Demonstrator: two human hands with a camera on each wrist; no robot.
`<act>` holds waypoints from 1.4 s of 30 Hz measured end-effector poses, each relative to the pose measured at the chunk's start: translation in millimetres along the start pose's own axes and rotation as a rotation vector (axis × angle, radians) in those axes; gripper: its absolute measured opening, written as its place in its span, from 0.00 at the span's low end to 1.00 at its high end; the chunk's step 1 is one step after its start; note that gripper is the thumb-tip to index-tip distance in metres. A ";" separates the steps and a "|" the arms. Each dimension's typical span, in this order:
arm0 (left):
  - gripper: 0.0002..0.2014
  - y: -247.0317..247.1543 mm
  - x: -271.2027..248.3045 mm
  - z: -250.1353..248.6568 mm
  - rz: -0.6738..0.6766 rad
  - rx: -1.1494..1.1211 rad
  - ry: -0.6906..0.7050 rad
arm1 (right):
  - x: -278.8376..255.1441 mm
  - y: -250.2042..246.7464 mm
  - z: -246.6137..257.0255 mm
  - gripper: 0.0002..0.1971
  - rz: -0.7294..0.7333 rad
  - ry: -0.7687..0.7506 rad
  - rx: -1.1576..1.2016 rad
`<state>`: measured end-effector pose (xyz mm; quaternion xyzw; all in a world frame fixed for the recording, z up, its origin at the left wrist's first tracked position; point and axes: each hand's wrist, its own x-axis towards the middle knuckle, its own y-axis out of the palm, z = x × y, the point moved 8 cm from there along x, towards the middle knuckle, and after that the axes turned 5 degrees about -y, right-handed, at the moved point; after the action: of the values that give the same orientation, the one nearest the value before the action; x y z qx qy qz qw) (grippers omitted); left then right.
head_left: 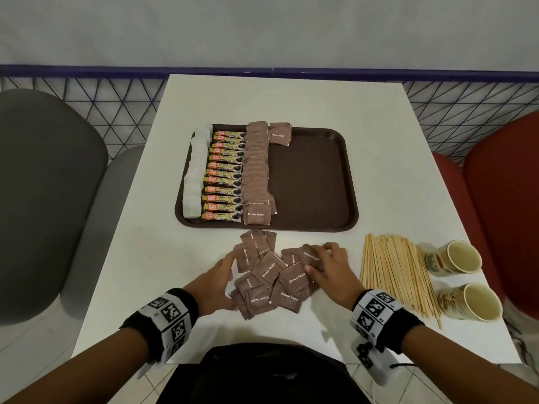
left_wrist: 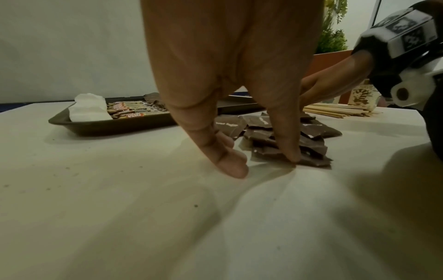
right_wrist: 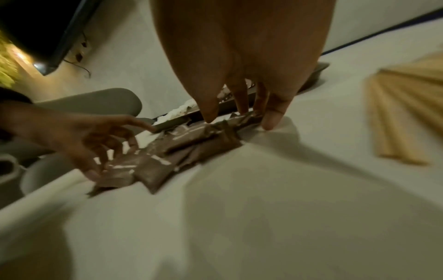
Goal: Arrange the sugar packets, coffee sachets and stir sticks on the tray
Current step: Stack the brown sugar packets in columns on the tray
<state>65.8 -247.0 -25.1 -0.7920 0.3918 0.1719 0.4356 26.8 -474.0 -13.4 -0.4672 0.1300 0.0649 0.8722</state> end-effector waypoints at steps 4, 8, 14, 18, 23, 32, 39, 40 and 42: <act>0.60 -1.1 3.3 -0.6 -0.008 0.005 -0.028 | 15.4 13.3 28.5 0.26 0.094 -0.032 0.094; 0.59 0.5 4.1 1.9 -0.007 0.076 -0.037 | 39.3 14.0 38.7 0.30 0.130 0.049 0.156; 0.53 -0.7 2.3 -5.3 -0.017 0.093 -0.011 | 55.5 39.5 68.5 0.30 0.186 0.035 0.201; 0.52 0.7 5.0 -2.7 -0.011 0.133 -0.013 | 64.0 51.3 81.5 0.38 0.154 0.048 0.208; 0.51 0.9 -0.1 -4.3 -0.020 0.118 -0.009 | 69.3 61.0 81.9 0.32 0.186 0.060 0.101; 0.37 -2.7 -4.5 -6.5 -0.087 0.008 -0.011 | 49.2 39.4 108.1 0.40 0.456 -0.165 -0.109; 0.38 -1.8 -3.0 -9.7 -0.055 0.090 -0.017 | 23.8 46.8 93.1 0.70 0.450 -0.263 -0.374; 0.37 -1.6 -2.7 -11.2 -0.063 0.127 -0.007 | 24.1 49.2 91.8 0.69 0.410 -0.256 -0.360; 0.33 -0.7 -1.8 -14.7 -0.086 0.197 0.018 | 27.2 51.5 88.8 0.66 0.364 -0.222 -0.301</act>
<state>64.2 -258.0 -15.4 -0.7628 0.3765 0.1065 0.5147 55.5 -371.7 -15.3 -0.5507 0.1041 0.2901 0.7757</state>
